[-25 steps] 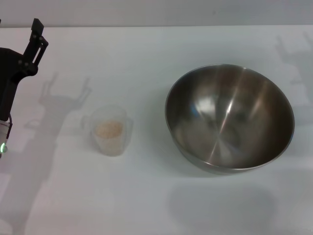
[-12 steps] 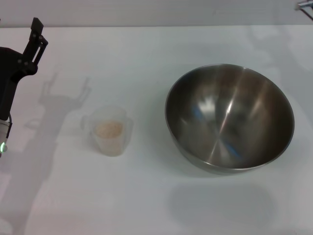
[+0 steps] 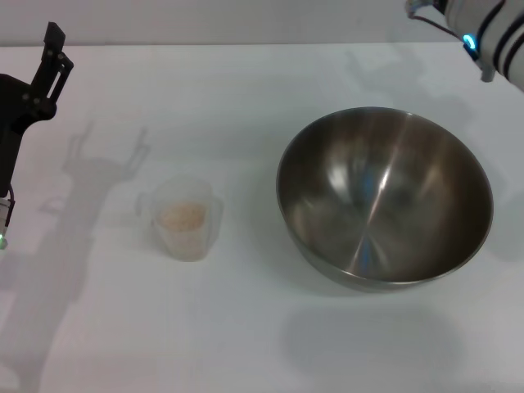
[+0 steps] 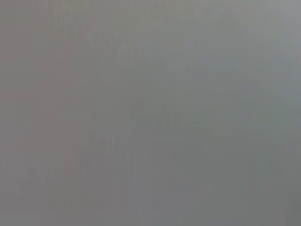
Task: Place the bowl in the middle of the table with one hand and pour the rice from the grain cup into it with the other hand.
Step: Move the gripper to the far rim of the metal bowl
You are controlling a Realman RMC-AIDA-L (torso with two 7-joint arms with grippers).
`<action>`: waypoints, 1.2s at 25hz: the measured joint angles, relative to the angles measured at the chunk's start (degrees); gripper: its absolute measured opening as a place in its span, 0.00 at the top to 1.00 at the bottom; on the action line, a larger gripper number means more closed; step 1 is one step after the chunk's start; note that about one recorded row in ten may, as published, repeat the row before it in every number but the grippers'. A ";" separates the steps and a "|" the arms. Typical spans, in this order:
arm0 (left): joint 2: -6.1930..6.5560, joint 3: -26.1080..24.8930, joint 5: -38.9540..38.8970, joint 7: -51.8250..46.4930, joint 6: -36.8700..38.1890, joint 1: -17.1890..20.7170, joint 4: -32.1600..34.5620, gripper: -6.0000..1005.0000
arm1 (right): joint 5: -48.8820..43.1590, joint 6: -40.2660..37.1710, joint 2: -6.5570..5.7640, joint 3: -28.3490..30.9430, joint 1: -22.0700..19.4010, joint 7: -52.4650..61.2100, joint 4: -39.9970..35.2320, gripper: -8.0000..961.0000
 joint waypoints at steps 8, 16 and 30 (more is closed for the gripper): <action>0.14 -0.11 0.00 0.00 1.62 -0.19 0.38 0.15 | 24.85 26.69 -0.31 -0.69 2.92 -15.81 -13.17 0.20; 0.20 -1.36 -0.01 0.00 1.76 -0.46 1.76 0.15 | 48.06 66.90 -0.41 15.80 9.61 -40.29 -24.64 0.20; 0.10 -1.59 0.23 0.00 1.98 -0.45 1.99 0.26 | 42.72 91.11 -1.18 24.84 15.51 -56.58 -18.18 0.20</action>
